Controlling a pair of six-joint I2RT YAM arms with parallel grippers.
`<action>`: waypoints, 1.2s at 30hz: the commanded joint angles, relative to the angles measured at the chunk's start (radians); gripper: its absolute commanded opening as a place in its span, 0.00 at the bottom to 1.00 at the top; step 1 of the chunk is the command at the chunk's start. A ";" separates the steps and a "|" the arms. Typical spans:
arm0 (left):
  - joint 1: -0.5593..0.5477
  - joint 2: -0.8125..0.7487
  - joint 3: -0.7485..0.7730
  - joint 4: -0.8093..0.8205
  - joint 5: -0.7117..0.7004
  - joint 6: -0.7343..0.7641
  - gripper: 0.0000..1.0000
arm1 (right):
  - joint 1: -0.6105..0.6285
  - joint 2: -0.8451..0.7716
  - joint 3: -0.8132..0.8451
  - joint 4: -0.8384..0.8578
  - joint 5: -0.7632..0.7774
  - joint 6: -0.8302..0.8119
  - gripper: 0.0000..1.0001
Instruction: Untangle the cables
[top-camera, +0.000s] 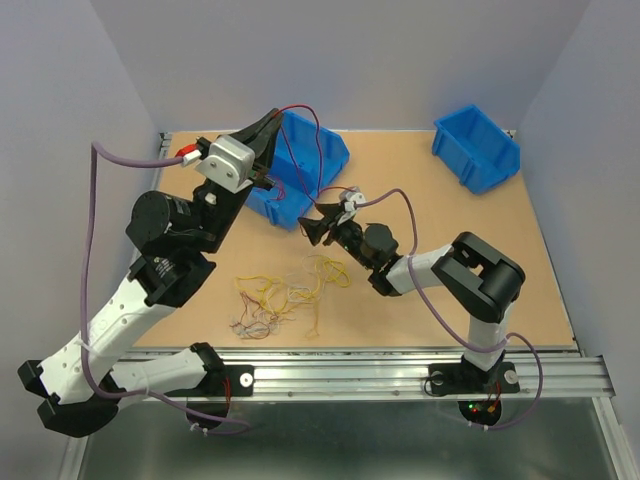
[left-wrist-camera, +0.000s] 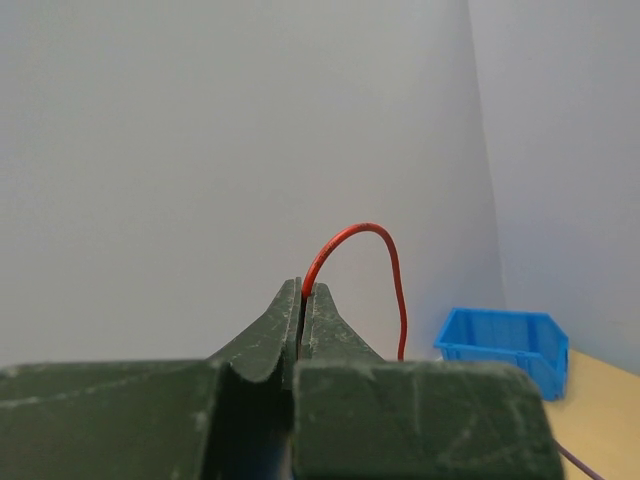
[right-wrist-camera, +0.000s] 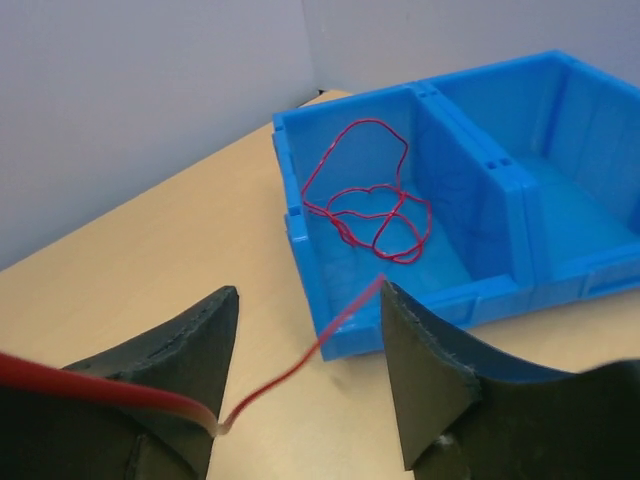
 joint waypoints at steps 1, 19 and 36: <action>-0.007 -0.022 0.001 0.044 0.016 -0.018 0.00 | 0.008 0.005 0.050 0.174 0.068 -0.002 0.46; 0.043 0.254 0.084 0.152 -0.211 0.190 0.00 | -0.112 -0.099 0.159 -0.083 -0.182 0.068 0.00; 0.327 0.406 0.137 0.194 -0.078 0.128 0.00 | -0.210 0.232 0.676 -0.410 -0.435 0.104 0.01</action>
